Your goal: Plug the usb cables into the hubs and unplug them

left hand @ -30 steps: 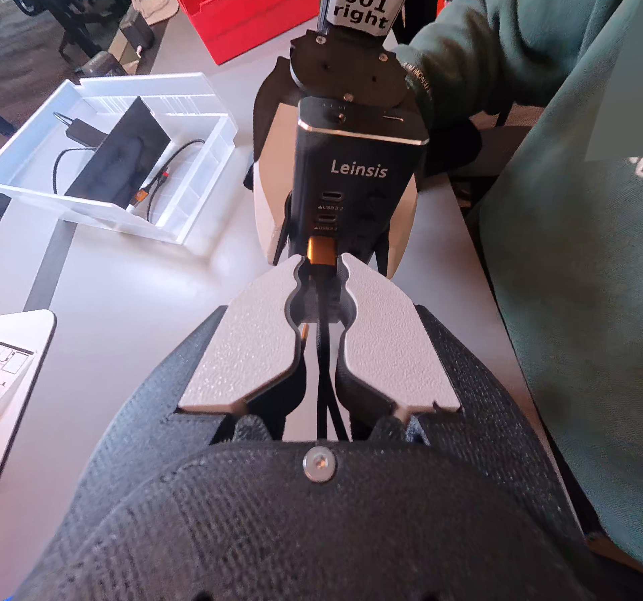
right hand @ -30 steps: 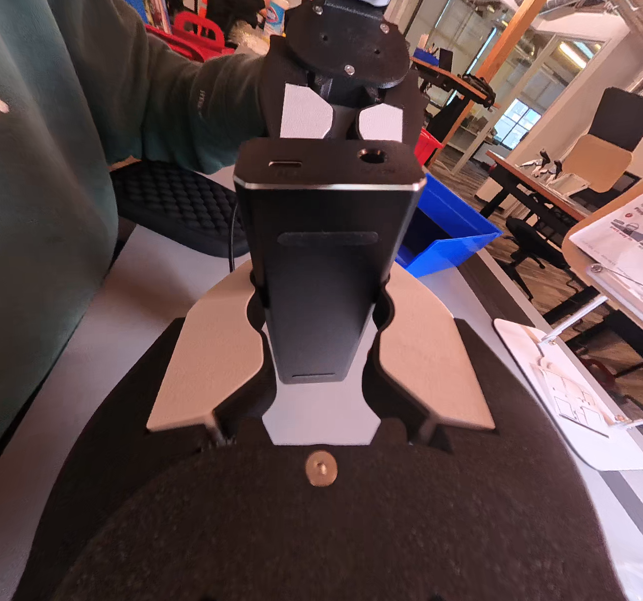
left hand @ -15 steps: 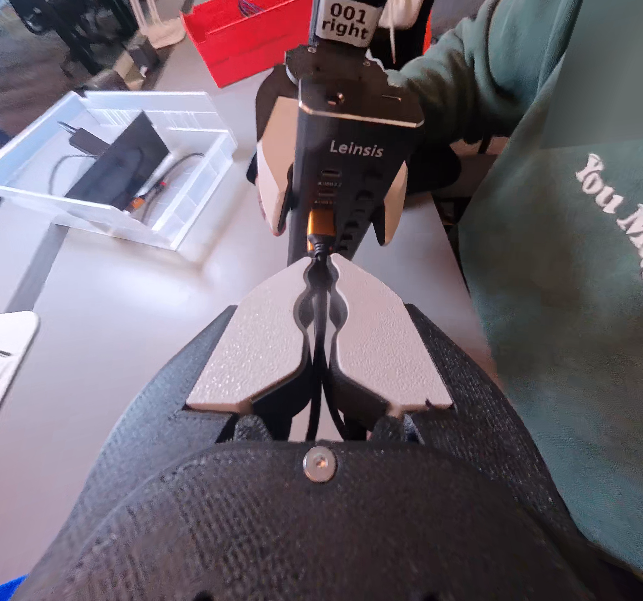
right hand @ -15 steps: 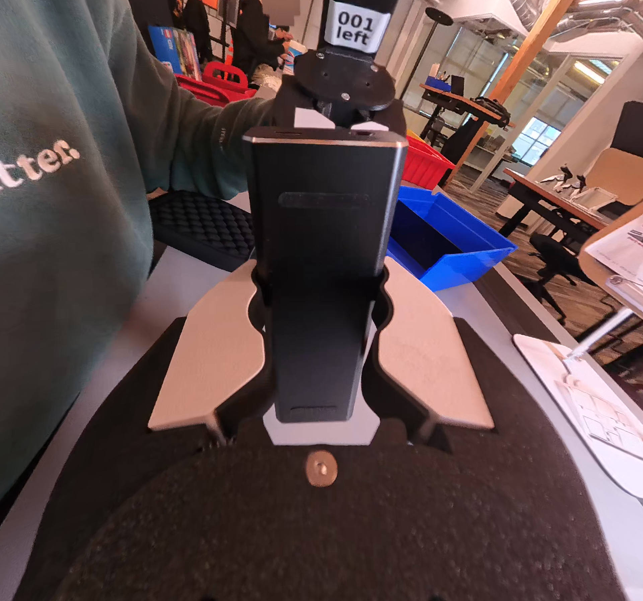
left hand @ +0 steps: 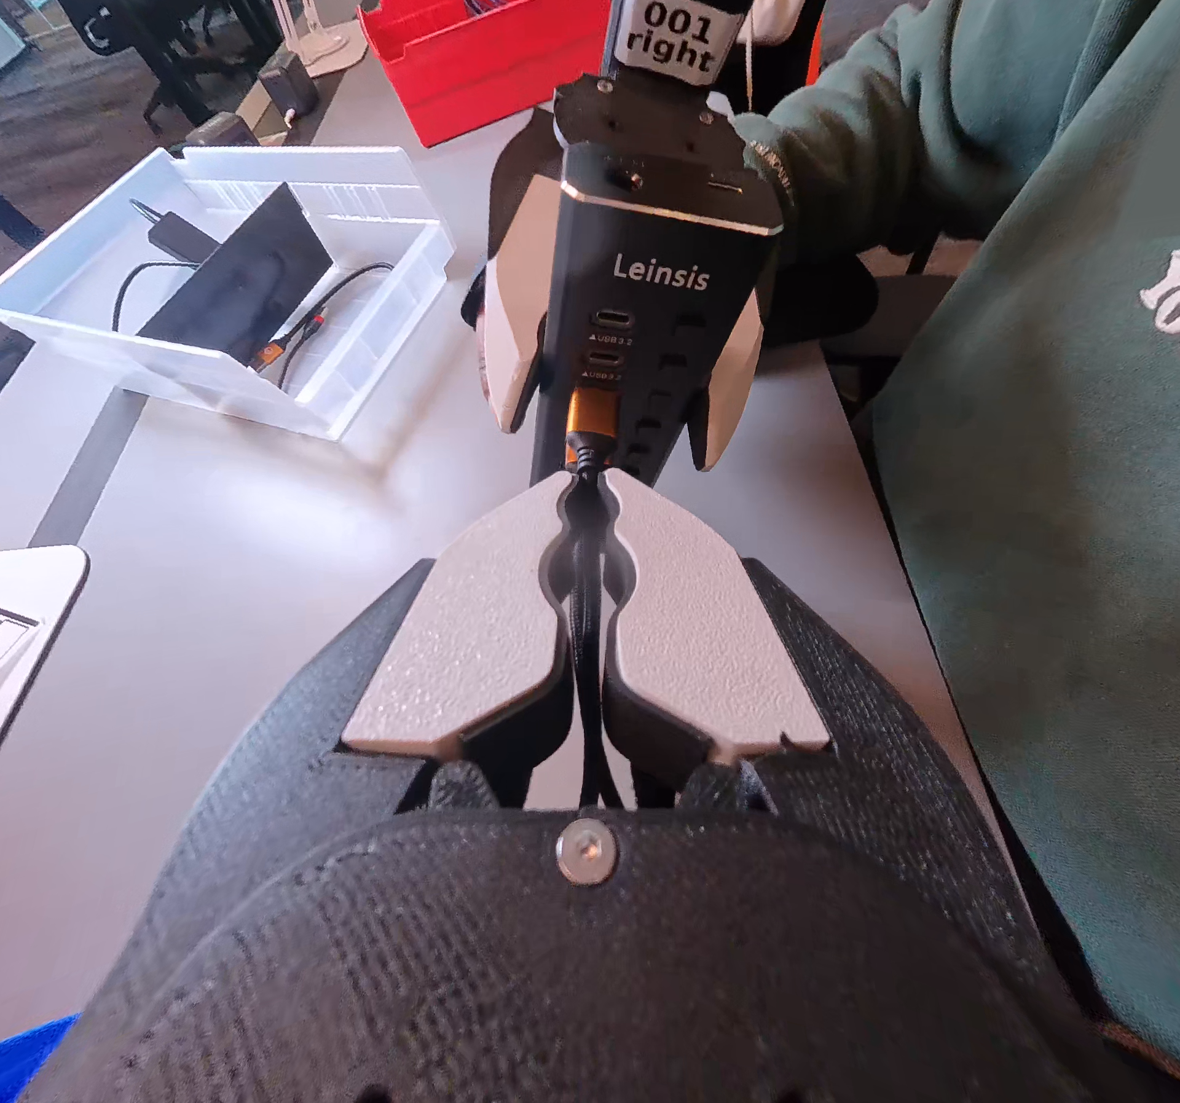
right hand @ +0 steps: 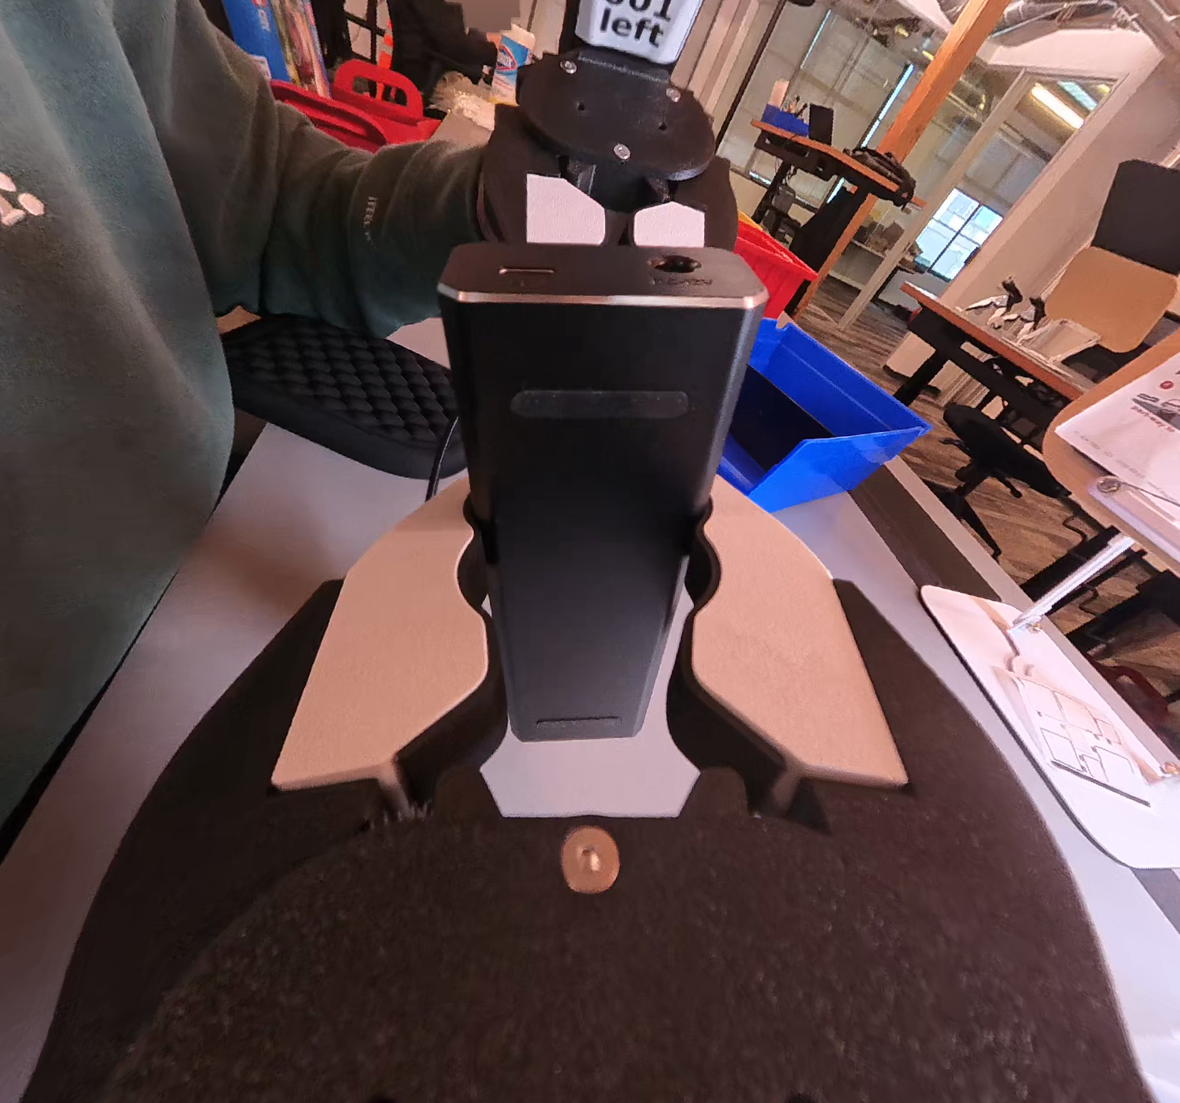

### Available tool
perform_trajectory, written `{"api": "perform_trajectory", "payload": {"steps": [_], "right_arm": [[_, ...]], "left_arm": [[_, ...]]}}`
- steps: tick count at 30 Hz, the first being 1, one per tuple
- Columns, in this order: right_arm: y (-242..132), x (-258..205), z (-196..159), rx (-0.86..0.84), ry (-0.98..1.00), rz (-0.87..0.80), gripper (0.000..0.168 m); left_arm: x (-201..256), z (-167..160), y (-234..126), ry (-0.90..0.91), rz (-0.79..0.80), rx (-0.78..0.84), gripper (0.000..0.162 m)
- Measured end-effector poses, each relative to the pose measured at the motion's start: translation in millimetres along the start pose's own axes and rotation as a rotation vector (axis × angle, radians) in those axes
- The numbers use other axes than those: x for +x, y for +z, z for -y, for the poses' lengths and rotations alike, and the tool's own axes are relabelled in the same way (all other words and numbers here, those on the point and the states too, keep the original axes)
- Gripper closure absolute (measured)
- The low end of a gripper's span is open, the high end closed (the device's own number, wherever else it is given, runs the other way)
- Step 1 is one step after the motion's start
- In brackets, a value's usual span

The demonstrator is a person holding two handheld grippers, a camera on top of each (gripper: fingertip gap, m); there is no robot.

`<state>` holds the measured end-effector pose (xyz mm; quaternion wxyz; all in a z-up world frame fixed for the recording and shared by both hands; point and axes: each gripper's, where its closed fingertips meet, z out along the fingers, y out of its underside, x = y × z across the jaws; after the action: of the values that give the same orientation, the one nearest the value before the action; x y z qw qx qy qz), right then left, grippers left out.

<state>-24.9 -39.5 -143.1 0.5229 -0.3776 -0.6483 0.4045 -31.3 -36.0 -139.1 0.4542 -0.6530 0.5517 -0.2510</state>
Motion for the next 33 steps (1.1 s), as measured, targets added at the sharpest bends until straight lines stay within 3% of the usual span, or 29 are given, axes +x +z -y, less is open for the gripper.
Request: {"api": "perform_trajectory", "payload": {"steps": [8,12,15,18,21,33], "right_arm": [[2,-20,-11,-0.172,-0.125,0.153,0.103],[15,-19,-12,-0.189,-0.220,0.060,0.089],[22,-10,-13,-0.130,-0.142,-0.033,0.077],[22,-6,0,-0.021,-0.058,-0.102,0.079],[21,0,1,-0.033,-0.064,-0.146,0.082],[18,-14,6,-0.017,0.002,-0.014,0.092]], "left_arm": [[7,-6,0,0.050,-0.034,-0.044,0.157],[7,-4,3,0.022,-0.038,-0.011,0.157],[9,6,4,0.008,-0.023,0.047,0.157],[5,10,4,0.005,0.008,0.058,0.157],[2,12,5,-0.005,0.034,0.084,0.158],[11,13,-1,0.052,-0.003,0.059,0.157]]}}
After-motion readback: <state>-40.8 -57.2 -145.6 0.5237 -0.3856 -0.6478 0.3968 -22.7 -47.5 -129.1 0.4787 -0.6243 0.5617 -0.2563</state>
